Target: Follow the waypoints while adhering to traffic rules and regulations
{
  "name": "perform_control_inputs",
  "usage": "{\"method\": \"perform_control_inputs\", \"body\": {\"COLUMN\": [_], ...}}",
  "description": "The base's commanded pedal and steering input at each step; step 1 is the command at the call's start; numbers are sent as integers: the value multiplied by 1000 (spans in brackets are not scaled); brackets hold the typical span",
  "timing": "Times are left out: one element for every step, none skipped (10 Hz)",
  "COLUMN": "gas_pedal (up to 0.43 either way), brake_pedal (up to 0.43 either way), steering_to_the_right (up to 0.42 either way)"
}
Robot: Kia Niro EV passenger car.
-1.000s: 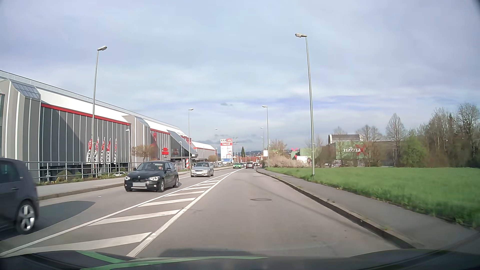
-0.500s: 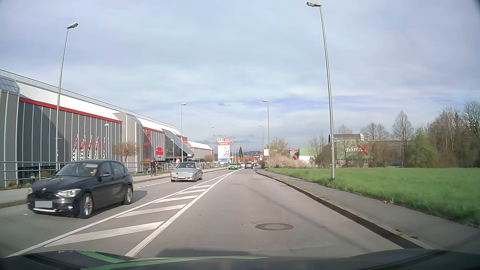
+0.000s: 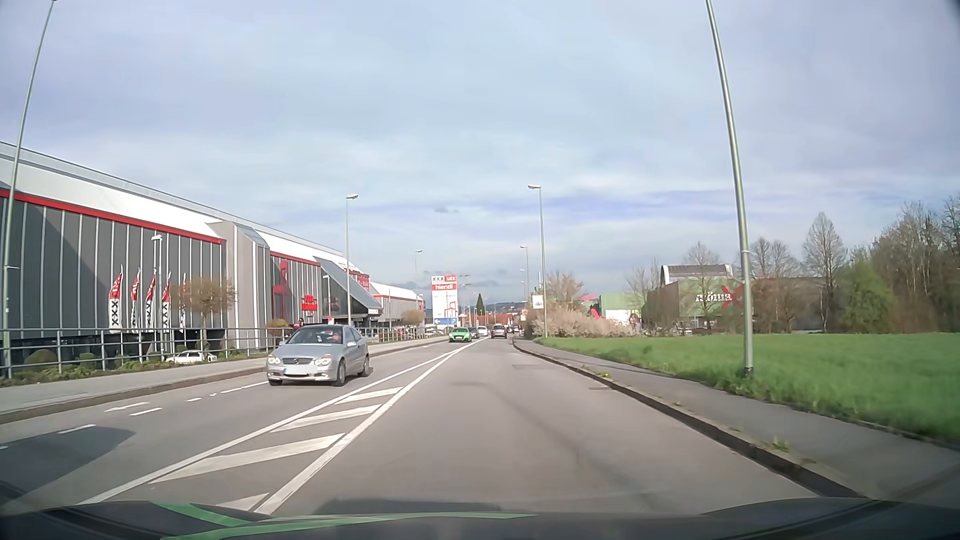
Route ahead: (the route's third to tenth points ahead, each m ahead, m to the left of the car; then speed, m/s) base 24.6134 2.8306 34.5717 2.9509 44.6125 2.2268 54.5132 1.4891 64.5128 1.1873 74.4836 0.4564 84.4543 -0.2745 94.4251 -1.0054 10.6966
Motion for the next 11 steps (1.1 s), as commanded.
{"method": "perform_control_inputs", "body": {"gas_pedal": [197, 189, 189, 169, 157, 157, 157, 150, 150, 150, 138], "brake_pedal": [0, 0, 0, 0, 0, 0, 0, 0, 0, 0, 0], "steering_to_the_right": [-1, -1, -1, 0, 0, 0, 0, 0, 0, 0, 0]}}
